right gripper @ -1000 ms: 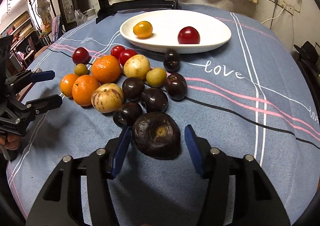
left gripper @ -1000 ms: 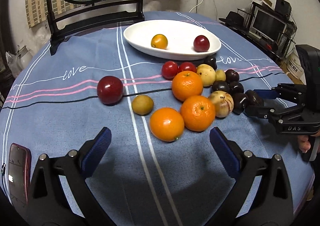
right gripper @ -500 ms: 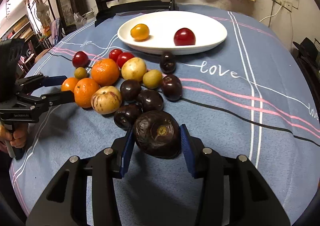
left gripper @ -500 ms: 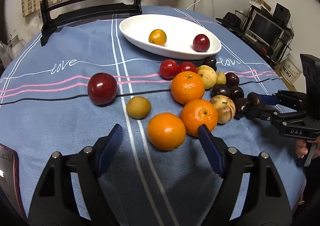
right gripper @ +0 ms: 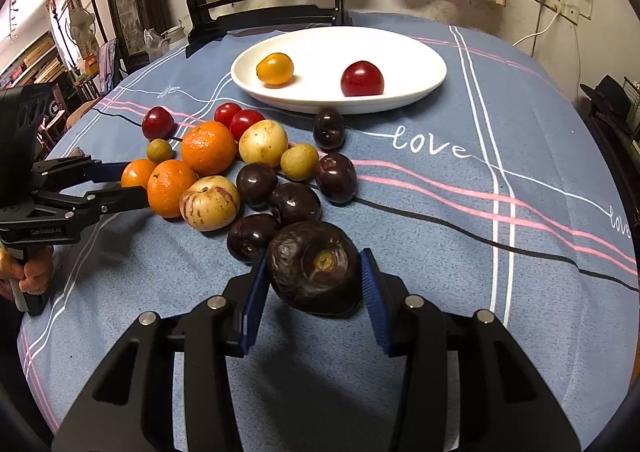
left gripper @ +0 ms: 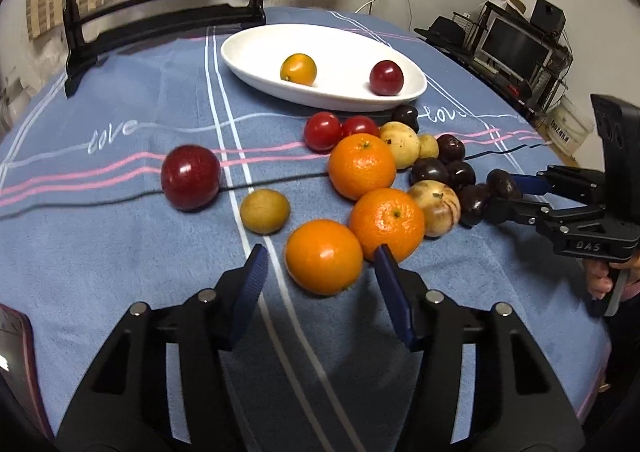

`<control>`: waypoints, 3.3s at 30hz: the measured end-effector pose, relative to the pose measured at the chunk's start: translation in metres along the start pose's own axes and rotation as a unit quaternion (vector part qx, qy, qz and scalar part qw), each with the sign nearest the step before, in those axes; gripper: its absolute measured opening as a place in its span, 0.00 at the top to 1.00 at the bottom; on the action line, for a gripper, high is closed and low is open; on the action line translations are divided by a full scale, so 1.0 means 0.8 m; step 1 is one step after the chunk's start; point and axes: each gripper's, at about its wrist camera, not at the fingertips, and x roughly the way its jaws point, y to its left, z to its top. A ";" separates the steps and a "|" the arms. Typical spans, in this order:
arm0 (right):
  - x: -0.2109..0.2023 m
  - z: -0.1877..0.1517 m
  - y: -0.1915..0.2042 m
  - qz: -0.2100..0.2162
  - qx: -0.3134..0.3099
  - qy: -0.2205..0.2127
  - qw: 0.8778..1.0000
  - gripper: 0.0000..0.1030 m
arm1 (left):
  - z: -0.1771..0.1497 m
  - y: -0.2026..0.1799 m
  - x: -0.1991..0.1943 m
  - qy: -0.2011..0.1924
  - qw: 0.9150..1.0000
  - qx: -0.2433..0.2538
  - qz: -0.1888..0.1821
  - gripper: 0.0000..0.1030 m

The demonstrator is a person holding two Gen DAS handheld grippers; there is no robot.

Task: Organize fruits
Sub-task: 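Grasp a mandarin with the left tool while the right tool grasps a dark purple fruit, then carry both fruits onto the white plate and open both tools, then grasp another mandarin with the left tool while the right tool grasps a dark plum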

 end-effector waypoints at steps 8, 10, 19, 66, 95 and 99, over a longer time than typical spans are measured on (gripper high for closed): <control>-0.003 0.000 0.003 -0.004 -0.002 -0.004 1.000 0.56 | 0.004 0.003 0.002 0.005 1.000 0.002 -0.013 0.61; -0.007 0.000 0.003 0.000 -0.001 -0.009 1.000 0.56 | 0.003 0.000 -0.002 0.004 1.000 0.002 -0.005 0.61; -0.008 0.073 -0.027 -0.002 0.048 -0.078 0.996 0.56 | 0.104 -0.014 -0.025 -0.063 0.998 0.024 0.008 0.61; 0.083 0.175 -0.059 0.002 0.086 -0.114 0.990 0.56 | 0.235 0.034 0.117 -0.013 0.999 -0.014 0.046 0.63; -0.004 0.025 0.006 0.085 0.064 -0.045 0.993 0.05 | 0.029 0.041 -0.044 -0.052 0.994 -0.095 0.025 0.02; -0.003 0.016 0.021 0.051 0.021 -0.035 0.998 0.26 | 0.014 0.010 -0.039 -0.050 0.997 -0.049 0.035 0.02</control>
